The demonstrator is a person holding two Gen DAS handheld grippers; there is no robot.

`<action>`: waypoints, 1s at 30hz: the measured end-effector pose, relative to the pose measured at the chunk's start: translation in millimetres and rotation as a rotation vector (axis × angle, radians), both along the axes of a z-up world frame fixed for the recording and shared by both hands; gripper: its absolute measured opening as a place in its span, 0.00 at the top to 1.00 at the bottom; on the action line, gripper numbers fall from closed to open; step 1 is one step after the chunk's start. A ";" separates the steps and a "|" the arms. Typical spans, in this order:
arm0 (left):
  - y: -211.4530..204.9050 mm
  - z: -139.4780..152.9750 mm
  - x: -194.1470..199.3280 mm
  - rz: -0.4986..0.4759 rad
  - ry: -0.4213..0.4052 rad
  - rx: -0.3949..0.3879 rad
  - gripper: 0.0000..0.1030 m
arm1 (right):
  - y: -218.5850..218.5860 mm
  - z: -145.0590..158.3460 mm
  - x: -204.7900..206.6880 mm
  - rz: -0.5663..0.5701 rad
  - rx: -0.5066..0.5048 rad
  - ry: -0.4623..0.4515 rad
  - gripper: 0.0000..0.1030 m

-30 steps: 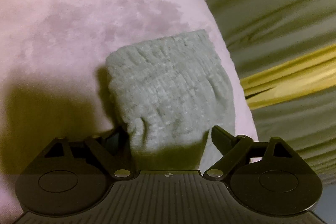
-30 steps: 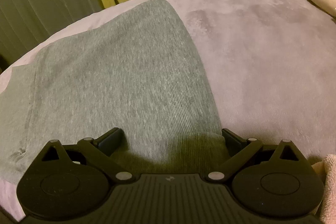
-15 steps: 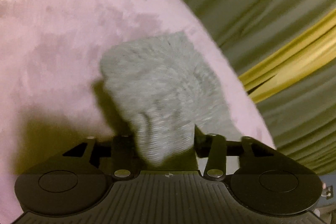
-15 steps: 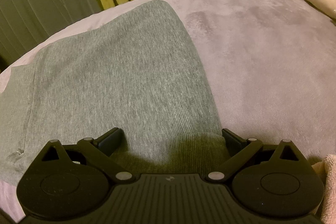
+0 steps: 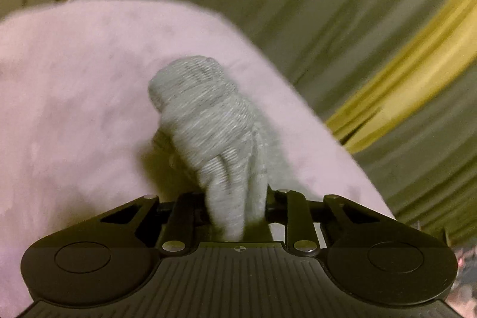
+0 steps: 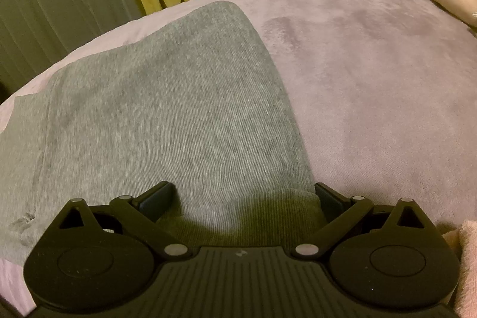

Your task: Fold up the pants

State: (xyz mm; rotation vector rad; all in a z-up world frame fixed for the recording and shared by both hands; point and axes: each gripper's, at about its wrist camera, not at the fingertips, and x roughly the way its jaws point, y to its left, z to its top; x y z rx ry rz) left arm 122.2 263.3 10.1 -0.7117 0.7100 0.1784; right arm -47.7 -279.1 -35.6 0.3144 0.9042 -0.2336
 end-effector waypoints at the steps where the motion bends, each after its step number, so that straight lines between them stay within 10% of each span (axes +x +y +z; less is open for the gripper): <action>1: -7.9 11.2 -0.1 -0.020 -0.025 0.021 0.76 | 0.8 2.4 -0.1 0.000 -0.012 -0.011 0.04; 10: -144.0 106.5 -5.8 -0.301 -0.282 0.117 0.75 | -10.9 24.6 -13.6 -0.090 -0.057 -0.165 0.04; 15: -264.0 114.0 -14.1 -0.557 -0.351 0.198 0.73 | -38.5 29.6 -26.2 -0.211 0.035 -0.229 0.04; 19: -358.0 71.1 -21.3 -0.740 -0.270 0.280 0.71 | -55.0 30.4 -36.6 -0.250 0.118 -0.265 0.04; 23: -422.5 1.2 -22.7 -0.911 0.016 0.355 0.66 | -61.3 29.4 -40.4 -0.224 0.164 -0.288 0.04; 26: -431.3 -12.3 -35.3 -0.961 0.062 0.489 0.49 | -61.8 29.2 -42.6 -0.197 0.198 -0.299 0.04; 30: -383.2 14.4 -49.0 -0.883 -0.002 0.403 0.07 | -59.2 29.8 -42.7 -0.156 0.241 -0.316 0.04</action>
